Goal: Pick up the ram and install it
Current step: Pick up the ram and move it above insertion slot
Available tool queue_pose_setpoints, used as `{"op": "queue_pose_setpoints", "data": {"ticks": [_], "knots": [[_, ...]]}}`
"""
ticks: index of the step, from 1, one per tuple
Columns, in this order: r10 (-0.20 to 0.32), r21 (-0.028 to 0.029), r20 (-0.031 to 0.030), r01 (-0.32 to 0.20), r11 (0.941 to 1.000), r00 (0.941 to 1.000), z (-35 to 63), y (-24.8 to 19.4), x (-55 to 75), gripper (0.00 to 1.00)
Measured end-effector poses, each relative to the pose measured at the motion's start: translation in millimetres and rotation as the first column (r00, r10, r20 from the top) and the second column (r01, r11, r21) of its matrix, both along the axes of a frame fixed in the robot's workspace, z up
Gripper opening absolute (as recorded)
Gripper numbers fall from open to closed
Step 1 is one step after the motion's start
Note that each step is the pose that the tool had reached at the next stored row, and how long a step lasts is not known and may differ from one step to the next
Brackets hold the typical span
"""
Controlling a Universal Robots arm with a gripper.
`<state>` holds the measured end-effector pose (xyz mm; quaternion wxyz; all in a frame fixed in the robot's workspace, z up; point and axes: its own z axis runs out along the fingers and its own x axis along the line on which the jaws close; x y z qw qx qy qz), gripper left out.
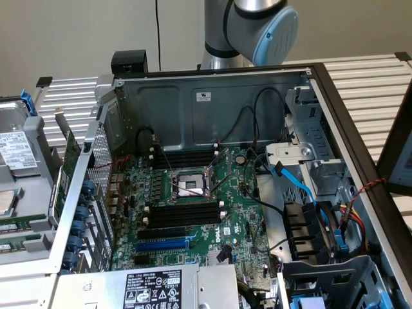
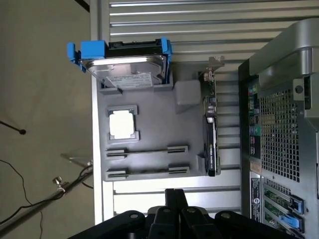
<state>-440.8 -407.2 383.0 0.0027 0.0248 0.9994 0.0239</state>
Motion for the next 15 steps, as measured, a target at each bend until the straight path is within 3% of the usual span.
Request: {"op": "queue_pose_setpoints", "data": {"ticks": [3, 8, 11, 15], "knots": [[0.009, 0.0000, 0.0000, -0.009, 1.0000, 1.0000, -0.1, -0.1, -0.8, 0.10], [0.097, 0.0000, 0.0001, -0.097, 0.9952, 0.9952, -1.2, 0.0, -1.0, 0.10], [0.152, -0.0001, -0.0001, -0.152, 0.9884, 0.9884, -1.9, 0.0, -1.0, 0.10], [0.223, 0.0000, 0.0001, -0.223, 0.9747, 0.9747, -2.8, 0.0, -1.0, 0.10]]}}
